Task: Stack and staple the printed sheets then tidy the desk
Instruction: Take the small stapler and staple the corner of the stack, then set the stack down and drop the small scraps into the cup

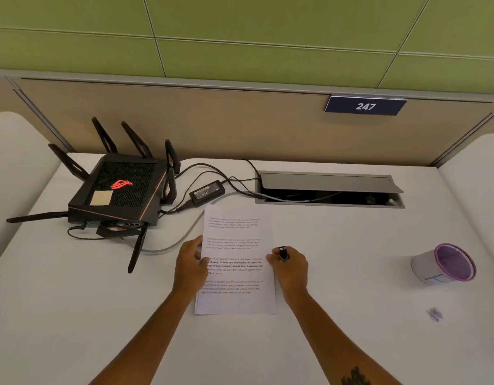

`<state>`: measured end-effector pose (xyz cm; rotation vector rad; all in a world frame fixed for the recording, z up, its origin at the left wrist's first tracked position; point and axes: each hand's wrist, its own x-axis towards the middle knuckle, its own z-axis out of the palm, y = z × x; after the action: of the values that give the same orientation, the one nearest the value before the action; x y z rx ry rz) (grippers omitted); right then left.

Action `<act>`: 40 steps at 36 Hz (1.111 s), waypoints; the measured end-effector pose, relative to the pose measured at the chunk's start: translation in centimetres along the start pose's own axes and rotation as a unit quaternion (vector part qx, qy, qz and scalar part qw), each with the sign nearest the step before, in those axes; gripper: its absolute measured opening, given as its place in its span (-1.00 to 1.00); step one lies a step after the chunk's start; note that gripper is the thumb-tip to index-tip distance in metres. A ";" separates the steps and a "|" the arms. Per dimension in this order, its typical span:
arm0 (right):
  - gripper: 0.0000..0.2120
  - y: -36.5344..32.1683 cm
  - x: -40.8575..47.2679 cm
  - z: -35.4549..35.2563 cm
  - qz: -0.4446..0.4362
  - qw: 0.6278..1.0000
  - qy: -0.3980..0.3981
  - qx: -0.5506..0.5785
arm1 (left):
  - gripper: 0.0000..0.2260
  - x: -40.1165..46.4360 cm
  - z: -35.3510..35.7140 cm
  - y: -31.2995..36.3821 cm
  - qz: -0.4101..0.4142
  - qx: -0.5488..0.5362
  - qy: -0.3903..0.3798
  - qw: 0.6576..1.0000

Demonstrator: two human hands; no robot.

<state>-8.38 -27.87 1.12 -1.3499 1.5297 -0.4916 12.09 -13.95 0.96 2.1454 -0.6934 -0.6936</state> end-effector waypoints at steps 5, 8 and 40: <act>-0.88 0.2 0.3 0.0 -0.010 1.000 -0.001 -0.030 | -0.53 0.4 0.1 -0.5 0.011 0.015 -0.006 1.000; -0.88 0.2 0.4 -0.1 -0.014 0.999 0.005 -0.039 | -0.52 0.5 0.2 -0.6 0.017 0.027 -0.006 0.999; -0.54 2.0 8.7 -13.0 -0.205 0.941 -0.080 -0.259 | -0.41 -4.1 1.3 -2.3 0.081 0.095 0.011 0.992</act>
<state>-19.43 -39.02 1.50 -2.0874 1.2860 -0.2218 8.92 -10.57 -0.61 2.2340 -0.9430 -0.5336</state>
